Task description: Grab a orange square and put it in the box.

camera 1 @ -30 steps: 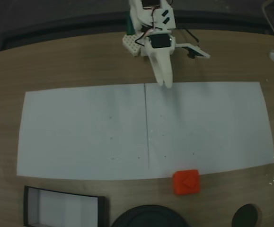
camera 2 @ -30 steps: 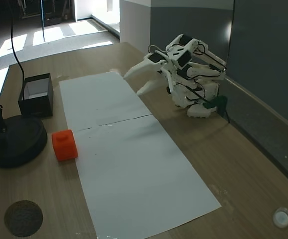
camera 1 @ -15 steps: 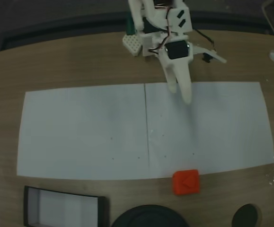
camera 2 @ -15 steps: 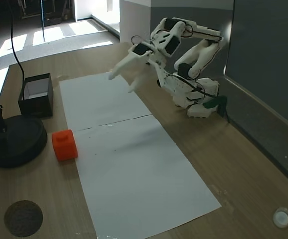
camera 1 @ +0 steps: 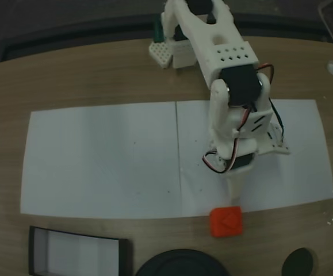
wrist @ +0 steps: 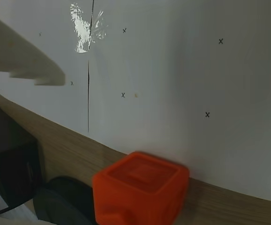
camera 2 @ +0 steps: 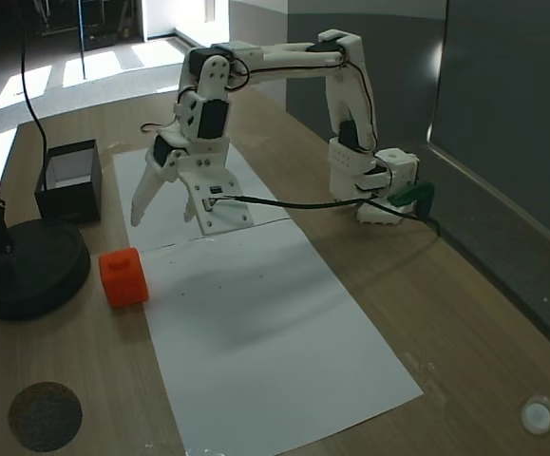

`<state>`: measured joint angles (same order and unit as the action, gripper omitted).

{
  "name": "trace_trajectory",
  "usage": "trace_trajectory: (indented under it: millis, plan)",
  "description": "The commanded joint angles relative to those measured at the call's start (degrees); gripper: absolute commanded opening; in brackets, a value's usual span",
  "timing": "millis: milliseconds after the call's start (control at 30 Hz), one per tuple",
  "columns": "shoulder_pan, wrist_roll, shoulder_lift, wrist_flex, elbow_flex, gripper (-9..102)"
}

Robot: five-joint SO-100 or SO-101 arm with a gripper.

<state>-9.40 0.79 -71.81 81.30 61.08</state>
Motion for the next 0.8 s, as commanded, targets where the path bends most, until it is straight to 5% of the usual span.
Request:
trace_trajectory:
  millis: [0, 767]
  plan:
    - [-0.2, 0.0, 3.8, 2.6, -16.9, 33]
    - [1.1, 1.3, 35.5, 5.5, -47.3, 36]
